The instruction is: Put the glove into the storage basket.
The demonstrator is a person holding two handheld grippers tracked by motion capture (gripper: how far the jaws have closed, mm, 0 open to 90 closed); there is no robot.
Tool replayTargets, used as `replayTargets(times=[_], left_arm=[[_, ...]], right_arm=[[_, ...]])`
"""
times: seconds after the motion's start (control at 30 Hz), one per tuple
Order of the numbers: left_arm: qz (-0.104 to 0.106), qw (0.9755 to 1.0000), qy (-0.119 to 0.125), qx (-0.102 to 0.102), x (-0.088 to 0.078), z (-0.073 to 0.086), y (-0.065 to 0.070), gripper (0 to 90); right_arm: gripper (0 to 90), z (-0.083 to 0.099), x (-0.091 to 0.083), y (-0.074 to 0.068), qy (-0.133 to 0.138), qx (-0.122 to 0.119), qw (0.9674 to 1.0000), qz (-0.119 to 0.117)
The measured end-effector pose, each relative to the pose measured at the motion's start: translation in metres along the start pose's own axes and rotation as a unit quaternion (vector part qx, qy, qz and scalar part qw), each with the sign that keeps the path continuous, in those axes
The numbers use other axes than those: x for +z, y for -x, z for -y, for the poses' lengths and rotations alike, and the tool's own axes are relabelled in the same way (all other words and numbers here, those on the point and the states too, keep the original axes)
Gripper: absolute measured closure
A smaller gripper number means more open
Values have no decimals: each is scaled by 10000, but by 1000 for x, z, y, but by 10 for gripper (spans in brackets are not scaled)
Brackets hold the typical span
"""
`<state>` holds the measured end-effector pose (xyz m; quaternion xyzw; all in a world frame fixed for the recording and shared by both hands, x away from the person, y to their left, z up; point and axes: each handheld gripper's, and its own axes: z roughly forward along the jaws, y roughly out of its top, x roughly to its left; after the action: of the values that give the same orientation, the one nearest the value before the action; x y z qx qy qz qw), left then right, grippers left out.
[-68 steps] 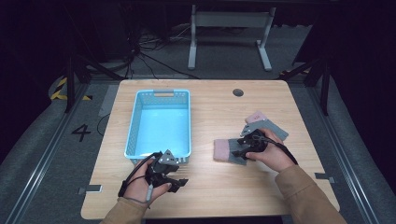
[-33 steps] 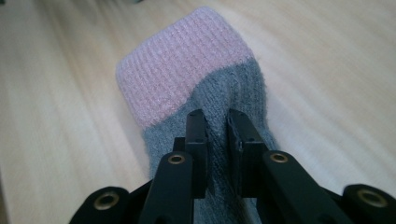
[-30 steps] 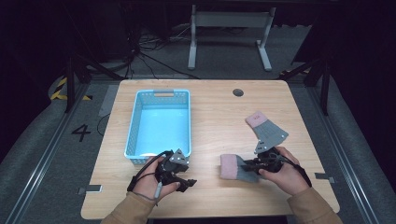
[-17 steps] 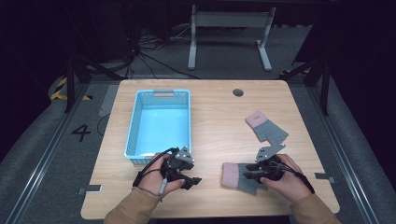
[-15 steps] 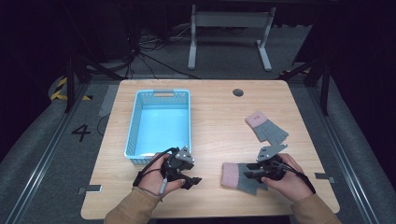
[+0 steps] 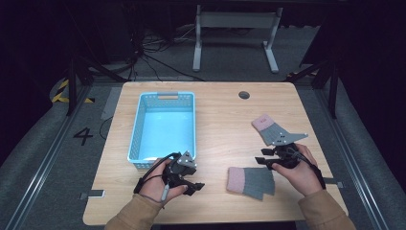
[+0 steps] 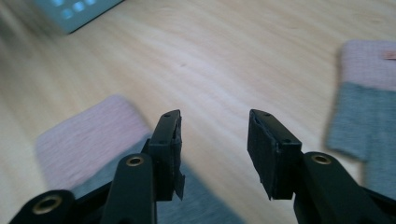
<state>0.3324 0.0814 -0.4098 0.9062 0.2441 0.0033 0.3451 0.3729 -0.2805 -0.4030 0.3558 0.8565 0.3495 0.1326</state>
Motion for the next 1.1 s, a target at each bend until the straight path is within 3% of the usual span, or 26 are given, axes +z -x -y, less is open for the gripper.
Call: replayTargets(times=[0.2,0.23,0.47,0.67,0.77,1.07,1.1], left_arm=[[-66,10000,1,-73,-4,5,-1,407],[-89,9999,-6,-105,-5,7,-2,406],[-146,9997,8,-179,-9,13,-2,404],[-189,9996,24,-215,-11,16,-3,403],[-207,9995,15,-221,-12,17,-3,400],[-216,9995,2,-219,-13,17,-5,392],[-215,9995,10,-221,-13,17,-5,392]], right_arm=[[537,-11,1,23,93,348,9988,341],[536,-14,1,33,129,490,9976,479],[524,-21,7,59,39,658,9944,825],[500,-25,13,76,7,775,9922,977],[486,-29,19,89,-108,828,9901,1131],[465,-30,33,109,-357,963,9860,1317],[460,-29,36,114,-412,1040,9843,1368]])
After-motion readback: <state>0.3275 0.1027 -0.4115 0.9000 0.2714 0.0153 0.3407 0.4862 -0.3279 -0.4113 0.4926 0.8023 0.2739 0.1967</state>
